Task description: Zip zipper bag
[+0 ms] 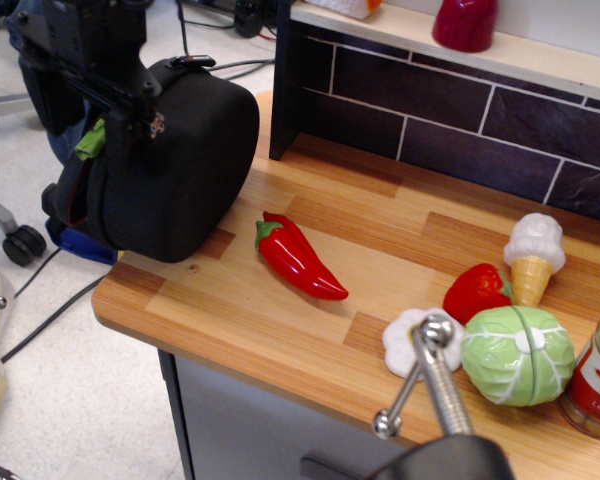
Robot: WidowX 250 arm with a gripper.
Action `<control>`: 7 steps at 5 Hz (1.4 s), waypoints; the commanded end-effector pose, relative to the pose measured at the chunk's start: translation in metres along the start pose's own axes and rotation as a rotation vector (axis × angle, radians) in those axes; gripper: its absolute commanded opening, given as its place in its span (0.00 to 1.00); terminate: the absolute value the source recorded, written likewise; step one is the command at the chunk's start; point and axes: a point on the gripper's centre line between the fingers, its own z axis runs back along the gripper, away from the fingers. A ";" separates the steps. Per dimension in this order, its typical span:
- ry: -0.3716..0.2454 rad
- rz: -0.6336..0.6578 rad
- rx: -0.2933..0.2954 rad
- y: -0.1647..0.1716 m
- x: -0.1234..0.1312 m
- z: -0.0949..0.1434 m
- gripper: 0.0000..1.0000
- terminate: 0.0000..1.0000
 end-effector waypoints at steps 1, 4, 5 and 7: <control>-0.031 0.025 0.010 0.003 0.004 0.008 0.00 0.00; 0.012 0.043 0.054 0.012 -0.020 0.000 0.00 0.00; 0.059 0.077 0.025 0.006 -0.046 -0.004 0.00 0.00; 0.089 0.131 0.042 -0.006 -0.072 -0.019 0.00 0.00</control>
